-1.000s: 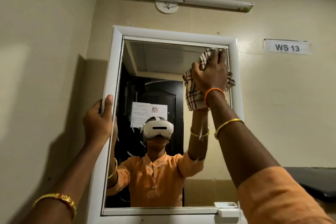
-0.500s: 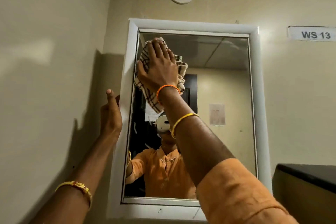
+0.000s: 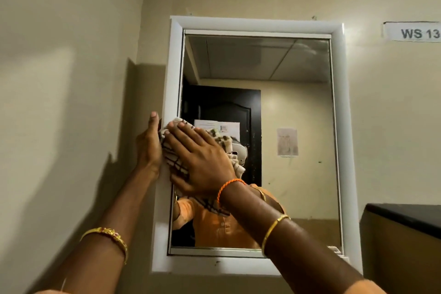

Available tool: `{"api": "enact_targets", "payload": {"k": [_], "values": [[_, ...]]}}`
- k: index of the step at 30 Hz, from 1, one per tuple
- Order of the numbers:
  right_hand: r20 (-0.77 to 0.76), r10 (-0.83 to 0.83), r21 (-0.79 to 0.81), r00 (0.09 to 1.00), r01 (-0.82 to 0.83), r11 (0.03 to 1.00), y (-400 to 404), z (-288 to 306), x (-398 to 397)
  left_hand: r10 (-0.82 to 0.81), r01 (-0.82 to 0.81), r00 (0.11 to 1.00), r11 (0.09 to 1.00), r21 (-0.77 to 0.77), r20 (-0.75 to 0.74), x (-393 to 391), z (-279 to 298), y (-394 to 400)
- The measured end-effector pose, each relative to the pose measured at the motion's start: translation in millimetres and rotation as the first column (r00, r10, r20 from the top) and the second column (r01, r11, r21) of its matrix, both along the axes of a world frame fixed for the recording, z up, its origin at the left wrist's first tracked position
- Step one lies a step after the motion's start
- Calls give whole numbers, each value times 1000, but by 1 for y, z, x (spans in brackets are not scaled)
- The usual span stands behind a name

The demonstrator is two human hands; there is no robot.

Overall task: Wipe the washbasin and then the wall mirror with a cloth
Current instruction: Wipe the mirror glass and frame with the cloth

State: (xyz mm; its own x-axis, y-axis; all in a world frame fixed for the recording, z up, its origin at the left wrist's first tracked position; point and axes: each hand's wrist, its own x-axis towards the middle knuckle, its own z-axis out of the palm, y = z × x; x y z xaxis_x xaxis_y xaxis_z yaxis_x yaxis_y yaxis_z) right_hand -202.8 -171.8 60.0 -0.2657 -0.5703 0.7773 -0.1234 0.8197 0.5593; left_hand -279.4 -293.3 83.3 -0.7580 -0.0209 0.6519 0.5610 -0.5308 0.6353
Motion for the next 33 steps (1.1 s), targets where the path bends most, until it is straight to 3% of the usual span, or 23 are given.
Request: {"api": "enact_targets", "payload": {"k": [4,10,12,14,16,20,24,27,33], "values": [[-21,-28,-20,999,28,999,1,35,0,98,-98,995,995,-5,-28,3,-1,1],[-88,-62,-331,994,30,943,-12,91,0,270,-269,962,963,27,-36,6,-8,3],[-73,-33,-283,997,11,959,-20,69,-3,227,-227,973,974,-2,-50,3,-11,2],[-39,-1,-164,999,-5,986,-21,30,-4,58,-59,998,997,-40,-34,-1,-12,-4],[3,0,-49,1000,0,999,-19,-4,-4,-97,97,995,995,29,-20,-2,-12,-6],[30,-54,54,998,52,997,-9,-6,-5,-151,151,986,988,-3,-74,12,-14,-3],[-59,-74,-152,996,64,986,-9,38,-4,88,-89,995,996,-14,-55,12,-22,0],[-82,-82,-304,993,54,951,-13,60,-2,302,-312,939,949,-37,-165,15,-37,10],[-171,-125,-433,977,39,900,11,71,5,415,-445,880,890,-99,-231,12,-51,15]]}}
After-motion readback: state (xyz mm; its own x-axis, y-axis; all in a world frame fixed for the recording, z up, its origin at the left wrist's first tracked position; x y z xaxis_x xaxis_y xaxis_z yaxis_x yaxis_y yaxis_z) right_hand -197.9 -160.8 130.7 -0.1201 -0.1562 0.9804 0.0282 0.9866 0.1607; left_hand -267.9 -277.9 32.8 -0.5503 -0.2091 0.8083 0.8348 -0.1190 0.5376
